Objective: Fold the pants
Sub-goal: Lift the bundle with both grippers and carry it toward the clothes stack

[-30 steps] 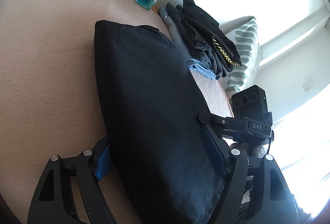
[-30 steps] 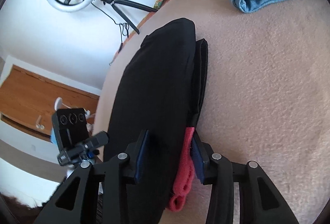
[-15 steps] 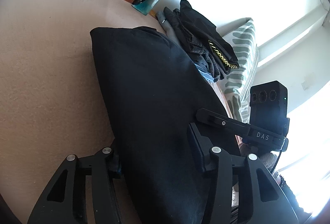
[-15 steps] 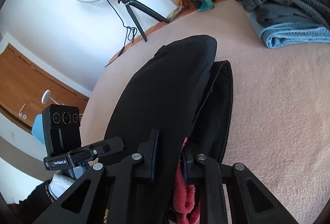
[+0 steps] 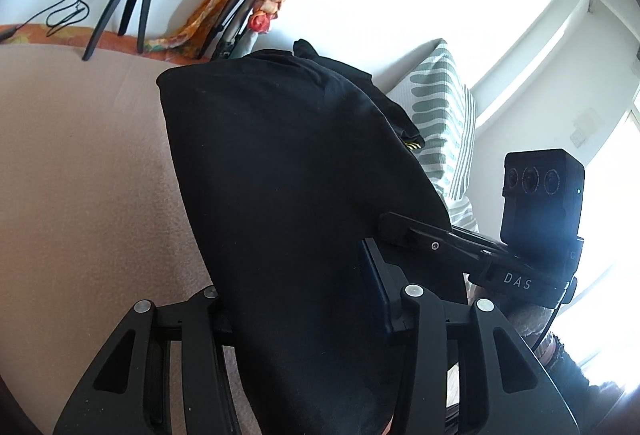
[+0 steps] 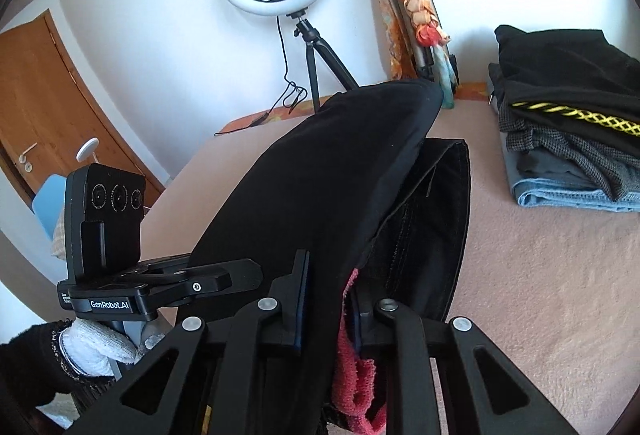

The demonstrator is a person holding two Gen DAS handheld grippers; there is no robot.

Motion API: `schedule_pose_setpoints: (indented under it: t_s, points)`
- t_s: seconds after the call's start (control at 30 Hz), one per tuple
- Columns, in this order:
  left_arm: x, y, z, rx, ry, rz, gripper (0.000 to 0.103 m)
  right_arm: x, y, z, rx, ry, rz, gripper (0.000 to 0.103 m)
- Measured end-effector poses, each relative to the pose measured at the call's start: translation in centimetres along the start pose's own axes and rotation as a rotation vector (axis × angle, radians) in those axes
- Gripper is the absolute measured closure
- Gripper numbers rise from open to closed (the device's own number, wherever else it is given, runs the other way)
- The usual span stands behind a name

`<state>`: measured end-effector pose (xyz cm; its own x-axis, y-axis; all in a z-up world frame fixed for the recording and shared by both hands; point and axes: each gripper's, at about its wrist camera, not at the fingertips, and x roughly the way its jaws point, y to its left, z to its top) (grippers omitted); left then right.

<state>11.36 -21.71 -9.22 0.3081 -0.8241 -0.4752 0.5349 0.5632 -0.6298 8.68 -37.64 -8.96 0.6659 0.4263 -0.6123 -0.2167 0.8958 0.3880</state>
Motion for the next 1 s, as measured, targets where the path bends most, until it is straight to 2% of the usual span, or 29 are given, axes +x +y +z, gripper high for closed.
schedule_pose_setpoints:
  t_s: [0.3, 0.53, 0.77, 1.0]
  points:
    - [2.1, -4.4, 4.5, 0.096, 0.007, -0.025, 0.059, -4.0, -1.1, 2.1, 0.002, -0.082, -0.05, 0.087]
    - [5.9, -7.9, 8.0, 0.162, 0.012, -0.054, 0.059, -6.8, -4.4, 3.3, 0.021, -0.132, -0.107, 0.087]
    - [9.5, -10.8, 11.4, 0.219, 0.004, -0.063, 0.059, -8.9, -7.5, 6.3, 0.012, -0.159, -0.164, 0.087]
    - [13.3, -12.6, 15.0, 0.263, -0.004, -0.053, 0.059, -8.9, -11.0, 10.8, -0.029, -0.161, -0.238, 0.087]
